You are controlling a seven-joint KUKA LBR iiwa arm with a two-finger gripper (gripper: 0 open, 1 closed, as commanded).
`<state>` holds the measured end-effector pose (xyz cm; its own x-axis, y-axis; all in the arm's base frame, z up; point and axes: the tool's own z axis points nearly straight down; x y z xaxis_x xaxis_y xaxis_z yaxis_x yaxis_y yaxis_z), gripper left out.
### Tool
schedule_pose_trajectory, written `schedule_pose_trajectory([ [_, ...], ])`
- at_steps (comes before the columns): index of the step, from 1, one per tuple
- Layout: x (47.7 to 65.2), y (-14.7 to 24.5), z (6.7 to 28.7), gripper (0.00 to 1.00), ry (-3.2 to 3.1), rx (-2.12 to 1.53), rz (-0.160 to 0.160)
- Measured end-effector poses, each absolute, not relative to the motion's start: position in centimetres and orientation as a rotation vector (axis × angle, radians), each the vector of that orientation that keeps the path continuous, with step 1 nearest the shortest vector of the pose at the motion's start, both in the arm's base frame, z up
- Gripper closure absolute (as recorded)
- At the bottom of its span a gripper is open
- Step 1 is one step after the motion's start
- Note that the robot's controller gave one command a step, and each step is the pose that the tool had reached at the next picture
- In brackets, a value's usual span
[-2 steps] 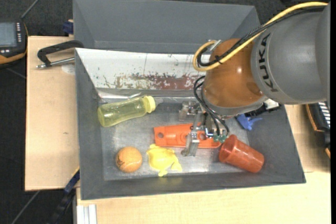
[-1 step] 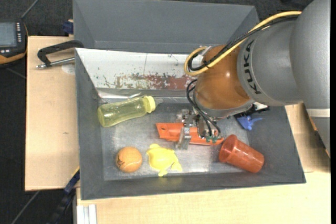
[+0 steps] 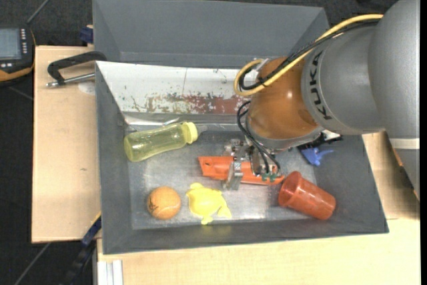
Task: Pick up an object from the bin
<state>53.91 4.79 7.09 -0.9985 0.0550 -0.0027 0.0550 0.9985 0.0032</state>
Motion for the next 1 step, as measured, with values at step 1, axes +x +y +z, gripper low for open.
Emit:
schedule_pose_trajectory([
  [1,54.18,4.98,7.07,1.00,3.135,0.105,0.006],
])
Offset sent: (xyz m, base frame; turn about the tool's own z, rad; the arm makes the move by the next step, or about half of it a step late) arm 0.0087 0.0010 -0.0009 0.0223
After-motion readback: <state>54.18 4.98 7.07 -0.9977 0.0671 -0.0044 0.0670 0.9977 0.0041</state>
